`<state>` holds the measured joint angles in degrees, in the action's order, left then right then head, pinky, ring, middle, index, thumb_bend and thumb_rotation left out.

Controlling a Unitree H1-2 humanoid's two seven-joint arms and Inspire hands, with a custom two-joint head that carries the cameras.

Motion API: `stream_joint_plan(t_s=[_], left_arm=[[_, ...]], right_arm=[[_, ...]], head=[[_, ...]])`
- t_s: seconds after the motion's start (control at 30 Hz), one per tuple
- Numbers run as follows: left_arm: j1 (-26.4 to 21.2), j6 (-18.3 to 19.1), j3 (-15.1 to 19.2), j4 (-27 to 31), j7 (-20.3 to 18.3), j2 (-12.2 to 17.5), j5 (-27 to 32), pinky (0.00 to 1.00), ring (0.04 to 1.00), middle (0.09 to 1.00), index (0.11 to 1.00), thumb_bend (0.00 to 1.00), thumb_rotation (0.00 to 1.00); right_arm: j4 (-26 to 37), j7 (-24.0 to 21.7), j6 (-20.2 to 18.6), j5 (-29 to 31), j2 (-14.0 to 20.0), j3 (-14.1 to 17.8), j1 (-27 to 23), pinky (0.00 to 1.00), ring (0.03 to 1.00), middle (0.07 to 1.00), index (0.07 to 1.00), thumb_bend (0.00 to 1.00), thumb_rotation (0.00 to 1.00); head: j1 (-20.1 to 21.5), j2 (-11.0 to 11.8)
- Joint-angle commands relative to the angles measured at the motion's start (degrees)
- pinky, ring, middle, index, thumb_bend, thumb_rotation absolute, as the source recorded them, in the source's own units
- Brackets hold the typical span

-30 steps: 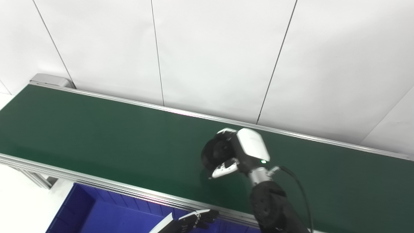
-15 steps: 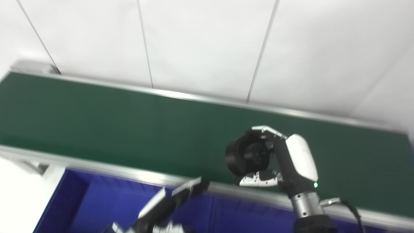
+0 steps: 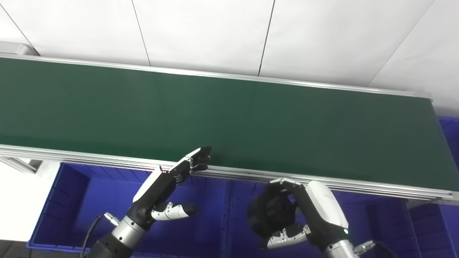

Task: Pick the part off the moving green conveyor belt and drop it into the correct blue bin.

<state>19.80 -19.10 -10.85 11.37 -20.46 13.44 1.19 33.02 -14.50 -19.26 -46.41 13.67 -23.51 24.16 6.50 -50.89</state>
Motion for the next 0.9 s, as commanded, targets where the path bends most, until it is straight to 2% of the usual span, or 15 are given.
stream_joint_plan(t_s=[0.0, 0.13, 0.3, 0.4, 0.47, 0.5, 0.53, 0.57, 0.6, 0.67, 0.7, 0.73, 0.8, 0.87], left_arm=[[0.86, -0.61, 0.56, 1.27, 0.75, 0.99, -0.28, 0.83, 0.920, 0.968, 0.948, 0.63, 0.72], [2.03, 0.06, 1.15, 1.46, 1.24, 1.45, -0.31, 0.84, 0.926, 0.968, 0.948, 0.66, 0.74], [3.29, 2.71, 1.12, 2.79, 1.99, 0.94, -0.99, 0.85, 0.949, 0.966, 0.942, 0.68, 0.73], [3.35, 1.92, 0.85, 2.09, 2.35, 0.33, -1.46, 0.86, 0.953, 0.962, 0.938, 0.67, 0.71], [3.59, 2.16, 0.51, 2.34, 2.27, 0.32, -2.05, 0.86, 0.952, 0.969, 0.943, 0.67, 0.73], [3.69, 2.46, 0.34, 2.48, 2.17, 0.31, -2.11, 0.86, 0.950, 0.973, 0.947, 0.67, 0.73], [3.78, 2.69, 0.22, 2.51, 2.19, 0.17, -2.02, 0.86, 0.948, 0.976, 0.946, 0.67, 0.72], [3.92, 3.14, 0.10, 2.67, 2.27, -0.01, -1.85, 0.86, 0.949, 0.977, 0.944, 0.67, 0.71], [4.11, 3.62, 0.04, 2.91, 2.44, -0.24, -1.76, 0.86, 0.950, 0.977, 0.944, 0.67, 0.71], [4.56, 4.54, -0.02, 3.57, 2.64, -0.53, -1.52, 0.85, 0.954, 0.980, 0.942, 0.67, 0.70], [4.75, 4.22, 0.04, 3.69, 2.83, -0.61, -1.74, 0.85, 0.953, 0.981, 0.942, 0.67, 0.71], [4.86, 3.62, 0.11, 3.65, 2.97, -0.55, -2.06, 0.86, 0.952, 0.982, 0.943, 0.67, 0.72], [5.28, 3.37, 0.35, 4.13, 3.41, -0.53, -2.58, 0.86, 0.952, 0.981, 0.943, 0.67, 0.73], [5.83, 2.68, 0.70, 4.37, 4.13, -0.98, -2.69, 0.87, 0.946, 0.976, 0.936, 0.67, 0.72]], right_arm=[[-0.76, -0.45, 2.63, -1.06, 1.02, -0.22, -0.47, 0.20, 0.407, 0.501, 0.489, 0.52, 0.00], [-5.07, -1.49, 2.45, -1.08, 2.12, -0.65, -1.87, 0.20, 0.410, 0.499, 0.487, 0.52, 0.00], [-10.10, -4.02, 0.66, -3.01, 2.84, -1.05, -5.01, 0.26, 0.409, 0.505, 0.487, 0.52, 0.00], [-13.06, -6.11, -1.04, -3.79, 2.85, -0.83, -7.12, 0.30, 0.382, 0.461, 0.533, 0.51, 0.00], [-14.30, -9.08, -3.51, -5.98, 2.97, -1.28, -8.47, 0.32, 0.415, 0.504, 0.502, 0.52, 0.00], [-14.33, -10.86, -4.96, -7.29, 2.98, -1.57, -8.93, 0.39, 0.473, 0.567, 0.654, 0.55, 0.01], [-14.13, -12.21, -5.86, -8.35, 3.10, -1.86, -9.20, 0.51, 0.640, 0.716, 0.744, 0.62, 0.04], [-13.94, -12.85, -5.91, -8.96, 3.43, -2.12, -9.37, 0.64, 0.763, 0.811, 0.799, 0.65, 0.09], [-13.70, -12.99, -5.38, -9.82, 3.87, -2.43, -9.46, 0.67, 0.786, 0.828, 0.810, 0.66, 0.10], [-12.68, -11.70, -3.74, -10.65, 4.30, -2.46, -9.00, 0.88, 0.947, 0.922, 0.869, 0.70, 0.25], [-11.83, -9.26, -2.15, -9.69, 4.09, -1.81, -8.16, 0.91, 0.978, 0.962, 0.892, 0.70, 0.31], [-10.85, -7.00, -0.90, -8.46, 3.68, -1.03, -7.21, 0.92, 0.991, 0.985, 0.894, 0.71, 0.33], [-8.98, -1.34, 1.78, -5.63, 2.21, 0.84, -4.78, 0.91, 0.997, 0.994, 0.887, 0.74, 0.33], [-7.20, 1.50, 2.91, -4.20, 1.18, 1.75, -2.71, 0.92, 1.000, 0.999, 0.897, 0.78, 0.34]], head=[[-0.25, 0.55], [-0.48, 1.26], [-0.89, 2.08], [-1.11, 2.35], [-1.42, 2.50], [-1.66, 2.55], [-1.84, 2.60], [-2.10, 2.57], [-2.34, 2.58], [-2.95, 2.58], [-3.47, 2.48], [-3.53, 2.44], [-3.58, 2.35], [-3.01, 2.37]])
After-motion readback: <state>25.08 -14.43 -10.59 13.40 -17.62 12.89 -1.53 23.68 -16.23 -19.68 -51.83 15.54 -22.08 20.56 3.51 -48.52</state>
